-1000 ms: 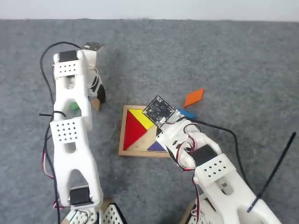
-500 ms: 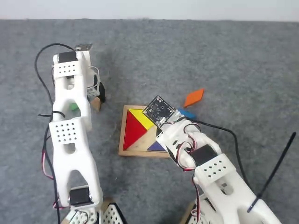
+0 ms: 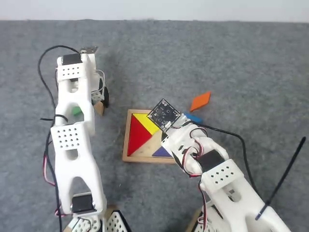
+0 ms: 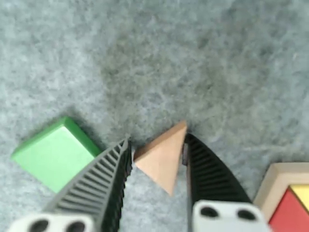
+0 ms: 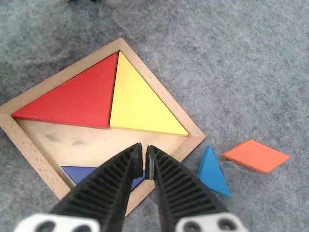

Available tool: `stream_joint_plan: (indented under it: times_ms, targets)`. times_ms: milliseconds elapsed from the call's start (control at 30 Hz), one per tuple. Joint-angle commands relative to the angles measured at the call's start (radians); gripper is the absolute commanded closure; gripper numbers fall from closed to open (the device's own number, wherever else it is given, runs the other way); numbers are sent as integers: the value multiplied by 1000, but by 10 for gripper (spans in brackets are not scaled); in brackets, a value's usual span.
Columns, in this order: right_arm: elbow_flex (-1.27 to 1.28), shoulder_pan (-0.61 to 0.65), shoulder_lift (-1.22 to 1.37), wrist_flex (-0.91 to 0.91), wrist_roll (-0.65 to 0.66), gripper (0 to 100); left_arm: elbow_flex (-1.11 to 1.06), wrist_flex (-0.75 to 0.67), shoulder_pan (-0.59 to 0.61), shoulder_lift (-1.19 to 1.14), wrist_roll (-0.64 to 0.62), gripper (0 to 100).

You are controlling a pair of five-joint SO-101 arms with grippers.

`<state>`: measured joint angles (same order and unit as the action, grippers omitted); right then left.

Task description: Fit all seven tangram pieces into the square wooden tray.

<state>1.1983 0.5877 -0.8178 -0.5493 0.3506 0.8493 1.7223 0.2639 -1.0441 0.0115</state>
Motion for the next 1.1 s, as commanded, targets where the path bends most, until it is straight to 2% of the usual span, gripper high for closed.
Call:
stream_joint_plan:
  times_ms: [0,300,633,833,1067]
  targets:
    - [-9,2,-48,-5,-3,972,-42,35,0,3,-11,848]
    - [-9,2,-48,-5,-3,972,-42,35,-3,3,-11,916]
    - [-9,1,-48,-5,-3,972,-48,37,-5,5,-11,917]
    - [-9,1,-48,-5,-3,972,-165,35,-9,94,-6,974]
    - [-9,1,-48,-5,-3,972,-280,32,-18,216,-3,973]
